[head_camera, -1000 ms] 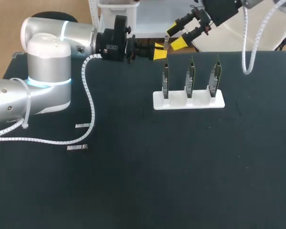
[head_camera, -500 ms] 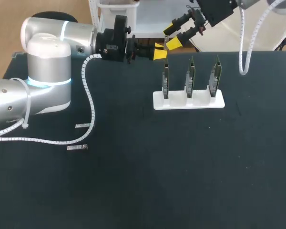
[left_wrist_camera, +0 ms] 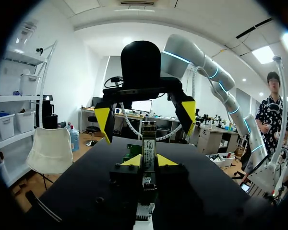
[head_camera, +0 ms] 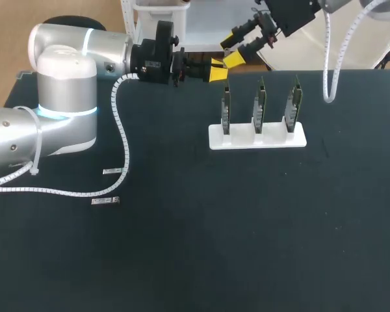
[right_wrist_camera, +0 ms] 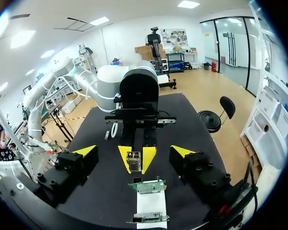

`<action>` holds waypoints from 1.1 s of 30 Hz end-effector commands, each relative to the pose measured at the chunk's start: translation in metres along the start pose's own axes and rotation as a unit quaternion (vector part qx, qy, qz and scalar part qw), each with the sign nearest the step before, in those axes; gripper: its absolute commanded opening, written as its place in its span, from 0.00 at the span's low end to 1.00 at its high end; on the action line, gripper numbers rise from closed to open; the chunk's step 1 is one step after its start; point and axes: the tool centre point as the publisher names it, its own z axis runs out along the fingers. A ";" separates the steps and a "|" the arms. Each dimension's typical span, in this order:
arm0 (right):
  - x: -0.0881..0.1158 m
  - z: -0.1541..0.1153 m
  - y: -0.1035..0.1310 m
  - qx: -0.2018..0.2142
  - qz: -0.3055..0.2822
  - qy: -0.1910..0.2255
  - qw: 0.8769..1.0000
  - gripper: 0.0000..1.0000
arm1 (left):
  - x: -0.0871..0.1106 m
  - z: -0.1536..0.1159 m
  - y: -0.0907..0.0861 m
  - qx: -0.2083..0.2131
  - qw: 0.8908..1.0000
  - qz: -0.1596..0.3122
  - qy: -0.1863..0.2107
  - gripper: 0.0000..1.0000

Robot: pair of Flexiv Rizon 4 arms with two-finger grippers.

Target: Pick up the optical module with the left hand, and insert it into the network port with the right hand.

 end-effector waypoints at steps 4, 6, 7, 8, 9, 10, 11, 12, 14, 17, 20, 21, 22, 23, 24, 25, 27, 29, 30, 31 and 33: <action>0.000 0.000 0.000 0.004 -0.004 0.004 1.000 0.00 | 0.001 0.000 0.000 0.000 1.000 0.001 -0.001 0.00; 0.000 0.000 0.000 0.006 -0.004 0.005 1.000 0.00 | 0.001 0.000 0.000 0.000 1.000 0.001 -0.001 0.00; 0.000 0.000 0.000 0.007 -0.004 0.005 1.000 0.00 | 0.001 0.000 0.000 0.000 1.000 0.001 -0.001 0.00; 0.001 0.000 0.000 0.007 -0.004 0.005 1.000 0.00 | 0.001 0.000 0.000 0.000 1.000 0.001 -0.001 0.00; 0.001 0.000 0.001 0.006 -0.004 0.006 1.000 0.00 | 0.001 0.000 0.000 0.000 1.000 0.001 -0.001 0.00; 0.001 0.000 0.001 0.006 -0.004 0.007 1.000 0.00 | 0.001 0.000 0.000 0.000 1.000 0.001 -0.001 0.00; 0.002 0.000 0.001 0.005 -0.004 0.008 1.000 0.00 | 0.001 0.000 0.000 0.000 1.000 0.001 -0.001 0.00; 0.002 0.000 0.002 0.004 -0.004 0.008 1.000 0.00 | 0.001 0.000 0.000 0.000 1.000 0.001 -0.001 0.00; 0.002 0.000 0.002 0.004 -0.004 0.008 1.000 0.00 | 0.001 0.000 0.000 0.000 1.000 0.001 -0.001 0.00; 0.002 -0.001 0.002 0.003 -0.005 0.008 1.000 0.00 | 0.001 0.000 0.000 0.000 1.000 0.001 -0.001 0.00; 0.003 -0.001 0.003 0.003 -0.006 0.008 1.000 0.00 | 0.001 0.000 0.000 0.000 1.000 0.001 -0.001 0.16; 0.003 -0.001 0.003 0.004 -0.006 0.009 1.000 0.00 | 0.001 0.000 0.000 0.000 1.000 0.001 -0.001 0.41; 0.003 -0.002 0.003 0.004 -0.006 0.008 1.000 0.00 | 0.001 0.000 0.000 0.000 1.000 0.001 -0.001 1.00; 0.003 -0.002 0.003 0.004 -0.006 0.008 1.000 0.00 | 0.001 0.000 0.000 0.000 1.000 0.001 -0.001 1.00; 0.004 -0.002 0.003 0.005 -0.005 0.008 1.000 0.00 | 0.001 0.000 0.000 0.000 1.000 0.001 -0.001 1.00; 0.004 -0.003 0.002 0.006 -0.005 0.008 1.000 0.00 | 0.001 0.000 0.000 0.000 1.000 0.001 -0.001 1.00; 0.004 -0.003 0.002 0.006 -0.005 0.007 1.000 0.00 | 0.001 0.000 0.000 0.000 1.000 0.001 -0.001 1.00; 0.004 -0.004 0.002 0.007 -0.005 0.006 1.000 0.00 | 0.001 0.000 0.000 0.000 1.000 0.001 -0.001 1.00; 0.003 -0.004 0.002 0.007 -0.005 0.005 1.000 0.00 | 0.001 0.000 0.000 0.000 1.000 0.001 -0.001 1.00; 0.003 -0.005 0.002 0.007 -0.005 0.005 1.000 0.00 | 0.001 0.000 0.000 0.000 1.000 0.001 -0.001 1.00; 0.003 -0.005 0.002 0.008 -0.005 0.003 1.000 0.00 | 0.001 0.000 0.000 0.000 1.000 0.001 -0.001 1.00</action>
